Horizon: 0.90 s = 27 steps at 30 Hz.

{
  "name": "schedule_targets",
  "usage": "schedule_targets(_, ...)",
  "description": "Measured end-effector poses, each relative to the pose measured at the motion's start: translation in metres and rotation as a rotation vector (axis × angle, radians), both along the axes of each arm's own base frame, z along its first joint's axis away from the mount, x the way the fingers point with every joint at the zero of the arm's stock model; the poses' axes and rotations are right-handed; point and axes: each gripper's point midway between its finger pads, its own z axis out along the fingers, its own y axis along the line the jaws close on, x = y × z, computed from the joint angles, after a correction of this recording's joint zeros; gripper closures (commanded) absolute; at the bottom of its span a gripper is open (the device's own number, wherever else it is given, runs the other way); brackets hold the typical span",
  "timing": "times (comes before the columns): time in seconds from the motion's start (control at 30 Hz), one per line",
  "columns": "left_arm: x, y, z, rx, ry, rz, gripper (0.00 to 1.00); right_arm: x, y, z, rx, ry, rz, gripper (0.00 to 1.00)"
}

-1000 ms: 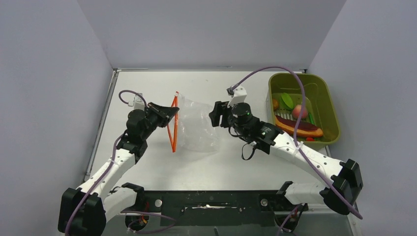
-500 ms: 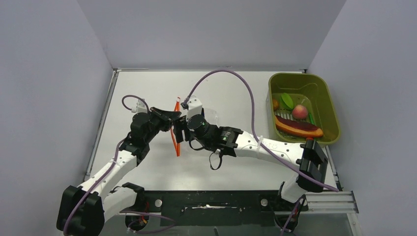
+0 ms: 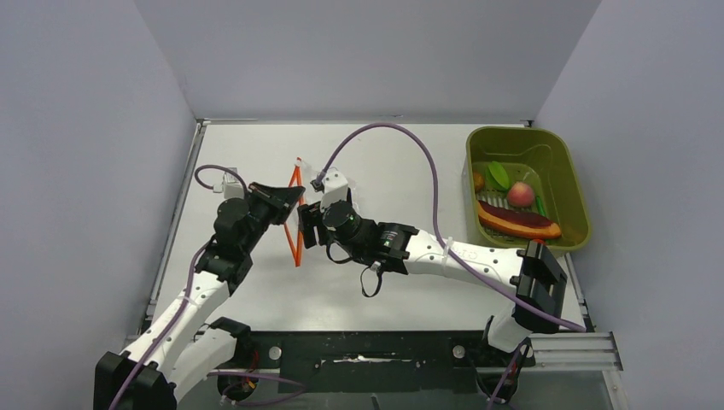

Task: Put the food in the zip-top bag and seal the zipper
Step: Open the zipper of the food storage bag.

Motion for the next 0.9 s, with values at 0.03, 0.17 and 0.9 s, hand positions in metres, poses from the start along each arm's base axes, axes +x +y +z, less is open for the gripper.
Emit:
schedule_targets(0.03, -0.001, 0.001, 0.002, -0.001, -0.008, 0.002, 1.0, 0.0, 0.001, 0.001, 0.004, -0.002, 0.001, 0.34)
schedule_targets(0.17, -0.002, 0.001, 0.009, -0.002, -0.034, 0.001, 1.0, 0.0, 0.003, 0.004, 0.019, -0.008, 0.007, 0.34)
schedule_targets(0.9, -0.025, -0.002, 0.016, -0.094, -0.084, -0.053, 1.0, -0.01, 0.005, -0.002, 0.113, -0.028, 0.219, 0.46)
